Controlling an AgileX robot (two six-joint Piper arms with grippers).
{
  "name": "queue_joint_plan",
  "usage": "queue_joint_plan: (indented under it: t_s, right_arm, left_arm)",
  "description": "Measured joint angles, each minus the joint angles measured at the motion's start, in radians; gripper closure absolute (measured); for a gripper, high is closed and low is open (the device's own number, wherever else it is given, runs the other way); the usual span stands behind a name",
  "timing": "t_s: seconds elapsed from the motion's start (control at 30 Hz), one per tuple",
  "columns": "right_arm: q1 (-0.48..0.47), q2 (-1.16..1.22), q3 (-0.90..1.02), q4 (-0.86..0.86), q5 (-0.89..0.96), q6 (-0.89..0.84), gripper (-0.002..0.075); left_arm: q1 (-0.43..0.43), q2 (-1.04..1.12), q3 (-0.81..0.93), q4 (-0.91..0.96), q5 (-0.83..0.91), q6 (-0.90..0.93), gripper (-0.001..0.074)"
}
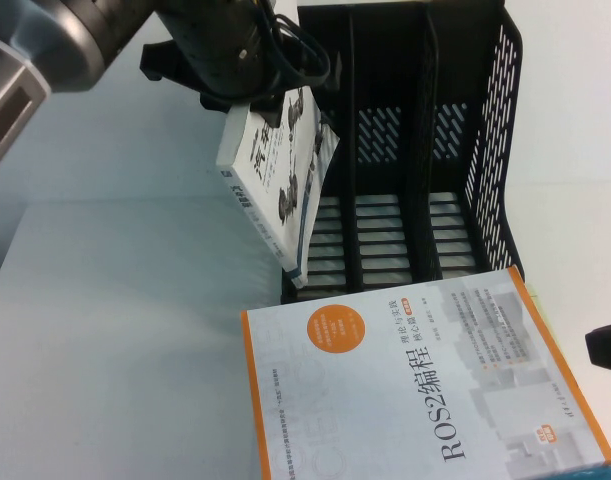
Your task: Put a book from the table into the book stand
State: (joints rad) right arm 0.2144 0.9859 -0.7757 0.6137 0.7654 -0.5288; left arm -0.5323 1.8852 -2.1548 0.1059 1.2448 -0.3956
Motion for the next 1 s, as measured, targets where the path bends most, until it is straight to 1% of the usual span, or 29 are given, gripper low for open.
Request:
queue_joint_plan:
  t_s: [0.23,0.43,0.5,0.63,0.7,0.73,0.8,0.83,0.9,0.97,1.0]
  right_arm:
    - [0.000,0.000,0.000,-0.002,0.000,0.001,0.0729]
    - [0.000,0.000,0.000,-0.010,0.000,0.001,0.0729]
    - [0.000,0.000,0.000,-0.011,0.000,0.001,0.0729]
    - [0.000,0.000,0.000,-0.020,0.000,0.001,0.0729]
    - [0.000,0.000,0.000,-0.026,0.000,0.001,0.0729]
    - [0.000,0.000,0.000,-0.031,0.000,0.001,0.0729]
    - [0.000,0.000,0.000,-0.046,-0.002,0.001,0.0729]
    - [0.000,0.000,0.000,-0.056,-0.005,0.001,0.0729]
    - [0.000,0.000,-0.003,-0.087,-0.009,0.001,0.0729]
    - [0.000,-0.002,-0.013,-0.125,-0.007,0.001,0.0729]
    - [0.000,-0.004,-0.023,-0.144,-0.002,0.001,0.0729]
  left_arm:
    - [0.000,0.030,0.000,0.014,-0.073,-0.004,0.0617]
    - [0.000,0.045,0.002,0.036,-0.073,-0.007,0.0613]
    - [0.000,0.048,0.002,0.038,-0.081,-0.007,0.0583]
    - [0.000,0.036,0.002,0.057,-0.108,-0.007,0.0469]
    - [0.000,0.033,0.000,0.067,-0.119,0.001,0.0444]
    - [0.000,0.030,0.000,0.069,-0.116,0.009,0.0444]
    - [0.000,0.023,0.000,0.071,-0.104,0.024,0.0466]
    - [0.000,0.019,0.000,0.073,-0.098,0.030,0.0493]
    - [0.000,0.003,0.000,0.078,-0.084,0.042,0.0566]
    - [0.000,-0.024,0.000,0.086,-0.082,0.064,0.0656]
    - [0.000,-0.044,0.000,0.088,-0.082,0.073,0.0683]
